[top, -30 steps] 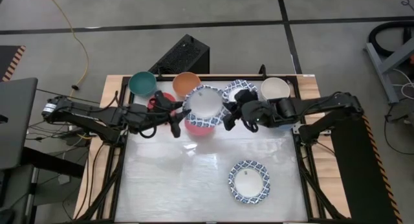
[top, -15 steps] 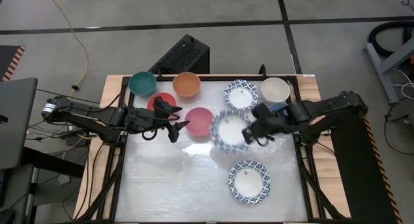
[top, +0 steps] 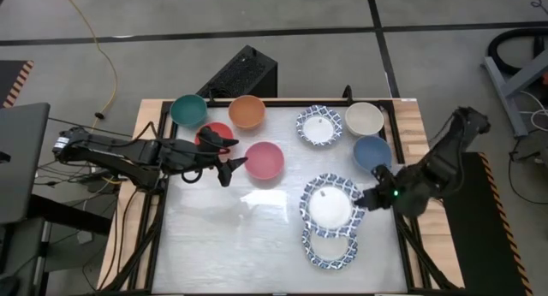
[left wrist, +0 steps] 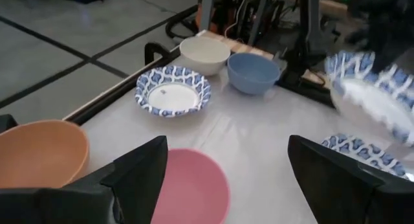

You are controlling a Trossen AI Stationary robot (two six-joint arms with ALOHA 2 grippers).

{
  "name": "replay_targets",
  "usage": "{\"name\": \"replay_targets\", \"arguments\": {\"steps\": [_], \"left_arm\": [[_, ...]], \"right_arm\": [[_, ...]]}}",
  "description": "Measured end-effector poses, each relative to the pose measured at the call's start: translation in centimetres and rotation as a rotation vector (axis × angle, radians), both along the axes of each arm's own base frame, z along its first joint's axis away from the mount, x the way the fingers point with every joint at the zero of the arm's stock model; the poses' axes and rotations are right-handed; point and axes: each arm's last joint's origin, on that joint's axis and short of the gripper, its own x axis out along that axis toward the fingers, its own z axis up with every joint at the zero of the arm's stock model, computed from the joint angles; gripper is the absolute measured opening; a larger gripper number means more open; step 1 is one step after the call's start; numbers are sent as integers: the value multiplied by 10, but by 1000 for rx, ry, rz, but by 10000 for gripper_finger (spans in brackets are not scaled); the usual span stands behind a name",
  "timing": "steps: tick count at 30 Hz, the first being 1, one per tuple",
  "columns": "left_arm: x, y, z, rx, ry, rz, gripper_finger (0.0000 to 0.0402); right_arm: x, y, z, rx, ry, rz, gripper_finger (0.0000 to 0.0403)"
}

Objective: Nest bowls inside each other
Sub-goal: Stack the bottom left white bowl on top of the bottom right white bowl

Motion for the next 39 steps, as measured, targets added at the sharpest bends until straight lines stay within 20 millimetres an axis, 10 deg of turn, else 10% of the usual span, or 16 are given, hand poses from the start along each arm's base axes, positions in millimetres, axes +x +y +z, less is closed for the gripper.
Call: {"name": "replay_targets", "arguments": {"steps": [15, 29, 39], "left_arm": [[-3, 5, 1, -33, -6, 37, 309], [-3, 6, 1, -37, -12, 54, 309], [-3, 12, 1, -56, -18, 79, 309]], "right_arm": [[-10, 44, -81, 84, 102, 8, 3], [-3, 62, -101, 74, 192, 45, 7], [5, 61, -99, 90, 199, 96, 98]]}}
